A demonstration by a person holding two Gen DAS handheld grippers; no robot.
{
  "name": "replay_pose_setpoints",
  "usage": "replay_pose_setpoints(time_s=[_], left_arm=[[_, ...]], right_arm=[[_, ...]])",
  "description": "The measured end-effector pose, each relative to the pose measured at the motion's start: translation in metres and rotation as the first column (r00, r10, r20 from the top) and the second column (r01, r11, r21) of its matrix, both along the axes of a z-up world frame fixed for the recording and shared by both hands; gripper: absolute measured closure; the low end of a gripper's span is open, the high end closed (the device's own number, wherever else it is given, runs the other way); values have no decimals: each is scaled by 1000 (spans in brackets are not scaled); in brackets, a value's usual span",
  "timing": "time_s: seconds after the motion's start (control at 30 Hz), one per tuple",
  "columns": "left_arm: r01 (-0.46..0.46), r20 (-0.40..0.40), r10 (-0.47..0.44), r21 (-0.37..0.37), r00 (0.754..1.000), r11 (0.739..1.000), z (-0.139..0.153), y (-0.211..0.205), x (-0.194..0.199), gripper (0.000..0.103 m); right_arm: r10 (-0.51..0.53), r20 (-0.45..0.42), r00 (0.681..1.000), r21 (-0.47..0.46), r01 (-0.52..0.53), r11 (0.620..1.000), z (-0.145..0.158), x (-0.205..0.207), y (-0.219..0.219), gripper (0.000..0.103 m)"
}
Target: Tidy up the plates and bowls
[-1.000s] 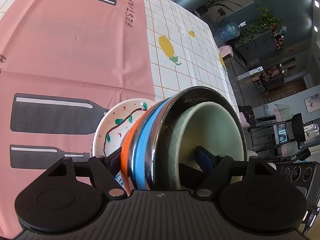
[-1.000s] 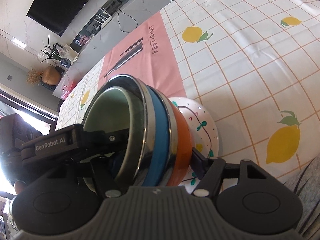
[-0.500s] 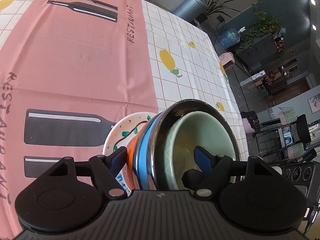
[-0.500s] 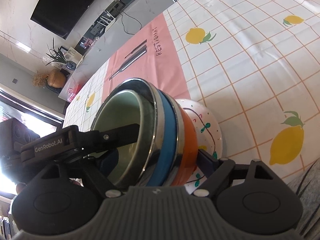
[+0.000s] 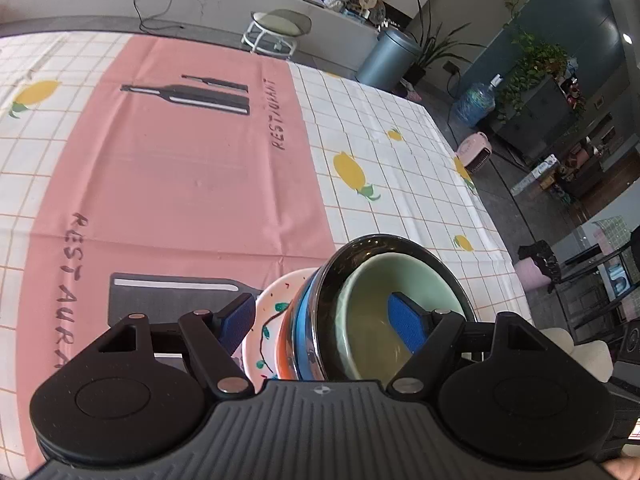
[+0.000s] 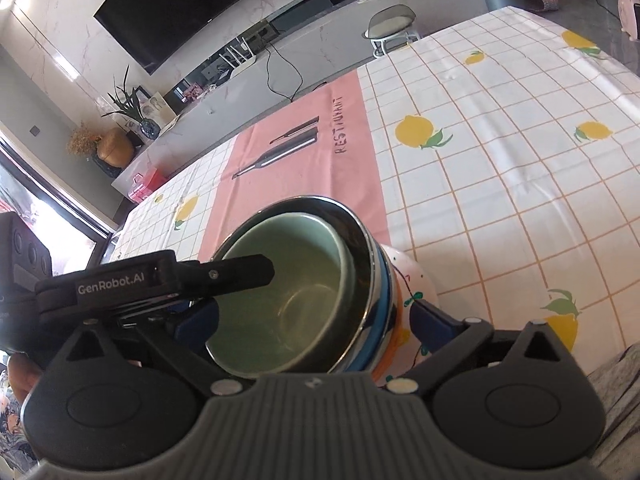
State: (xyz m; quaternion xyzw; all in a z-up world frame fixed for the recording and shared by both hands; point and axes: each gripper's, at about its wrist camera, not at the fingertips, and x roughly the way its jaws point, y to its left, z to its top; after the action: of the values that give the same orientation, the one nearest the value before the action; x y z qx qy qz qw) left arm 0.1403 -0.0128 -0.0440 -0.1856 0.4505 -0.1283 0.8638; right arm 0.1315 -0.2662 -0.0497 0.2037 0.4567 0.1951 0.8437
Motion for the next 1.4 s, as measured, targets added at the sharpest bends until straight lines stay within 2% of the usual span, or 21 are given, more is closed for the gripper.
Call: replay_pose_setpoints(time_s=[0.17, 0.37, 0.43, 0.5, 0.6, 0.67, 0.8, 0.87, 1.17, 1.4], left_arm=[[-45, 135, 30, 107, 990, 993, 28, -7, -30, 13], [-10, 251, -42, 200, 967, 980, 57, -23, -72, 10], [-13, 275, -54, 238, 960, 971, 64, -31, -86, 8], [-27, 282, -55, 279, 958, 960, 68, -41, -98, 8], [-31, 298, -57, 281, 953, 959, 69, -51, -112, 8], [-60, 305, -28, 277, 952, 959, 65, -55, -120, 8], [-138, 315, 33, 316, 948, 939, 56, -63, -134, 8], [-151, 291, 59, 303, 955, 941, 54, -60, -137, 8], [-143, 257, 57, 331, 965, 933, 46, -61, -144, 8], [-128, 232, 52, 328, 971, 936, 43, -63, -142, 8]], right_arm=[[-39, 104, 994, -51, 44, 998, 22, -11, -5, 3], [-107, 211, 972, -44, 119, 992, 48, -40, -19, 3], [-127, 236, 963, -118, 158, 980, 53, -53, -19, 3], [-126, 261, 957, -226, 188, 956, 53, -69, -16, 3], [-99, 286, 953, -359, 203, 911, 52, -88, -6, 3], [-66, 302, 951, -408, 191, 893, 52, -100, 1, 3], [-47, 277, 960, -362, 149, 920, 52, -110, -2, 3], [-20, 279, 960, -399, 135, 907, 51, -114, 5, 3], [15, 234, 972, -427, 89, 900, 42, -122, 22, 3], [28, 228, 973, -421, 73, 904, 41, -125, 25, 3]])
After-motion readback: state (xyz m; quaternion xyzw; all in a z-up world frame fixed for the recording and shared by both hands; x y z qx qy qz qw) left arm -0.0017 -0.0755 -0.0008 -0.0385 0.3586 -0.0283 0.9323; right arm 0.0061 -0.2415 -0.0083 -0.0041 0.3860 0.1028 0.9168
